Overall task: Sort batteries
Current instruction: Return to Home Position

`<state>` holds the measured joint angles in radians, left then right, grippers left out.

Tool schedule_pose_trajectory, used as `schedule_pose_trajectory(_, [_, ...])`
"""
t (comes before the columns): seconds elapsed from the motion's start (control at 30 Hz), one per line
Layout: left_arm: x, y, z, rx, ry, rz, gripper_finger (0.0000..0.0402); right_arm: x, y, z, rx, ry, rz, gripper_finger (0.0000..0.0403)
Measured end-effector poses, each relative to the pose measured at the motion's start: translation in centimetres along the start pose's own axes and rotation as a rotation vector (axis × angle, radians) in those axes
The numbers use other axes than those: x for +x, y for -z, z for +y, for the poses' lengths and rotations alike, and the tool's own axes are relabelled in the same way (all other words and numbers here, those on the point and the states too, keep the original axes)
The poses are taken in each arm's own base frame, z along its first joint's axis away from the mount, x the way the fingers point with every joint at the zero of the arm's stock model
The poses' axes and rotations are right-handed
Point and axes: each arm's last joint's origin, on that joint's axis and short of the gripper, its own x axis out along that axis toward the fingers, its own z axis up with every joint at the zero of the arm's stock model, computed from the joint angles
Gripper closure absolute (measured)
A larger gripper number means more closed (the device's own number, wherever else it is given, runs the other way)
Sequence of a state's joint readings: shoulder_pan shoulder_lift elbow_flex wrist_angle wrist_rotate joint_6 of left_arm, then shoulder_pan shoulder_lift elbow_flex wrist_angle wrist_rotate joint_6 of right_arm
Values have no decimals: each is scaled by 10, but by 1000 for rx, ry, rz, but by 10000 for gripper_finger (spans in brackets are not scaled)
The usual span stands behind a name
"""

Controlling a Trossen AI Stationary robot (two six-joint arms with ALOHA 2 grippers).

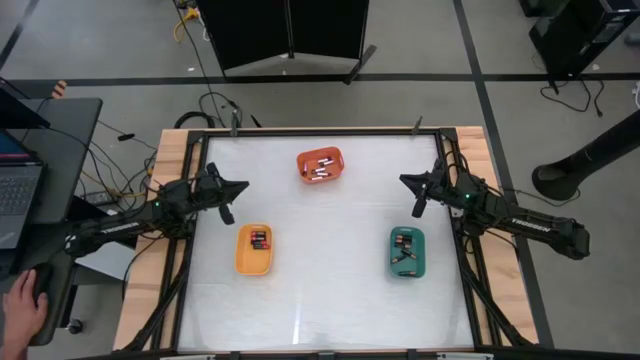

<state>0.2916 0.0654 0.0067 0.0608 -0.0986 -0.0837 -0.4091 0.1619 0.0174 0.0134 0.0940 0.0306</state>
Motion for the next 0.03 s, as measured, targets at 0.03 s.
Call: schedule_pose_trajectory(0.03, [0, 0, 0, 0, 0, 0, 390, 0, 0, 0, 0, 0, 0, 363])
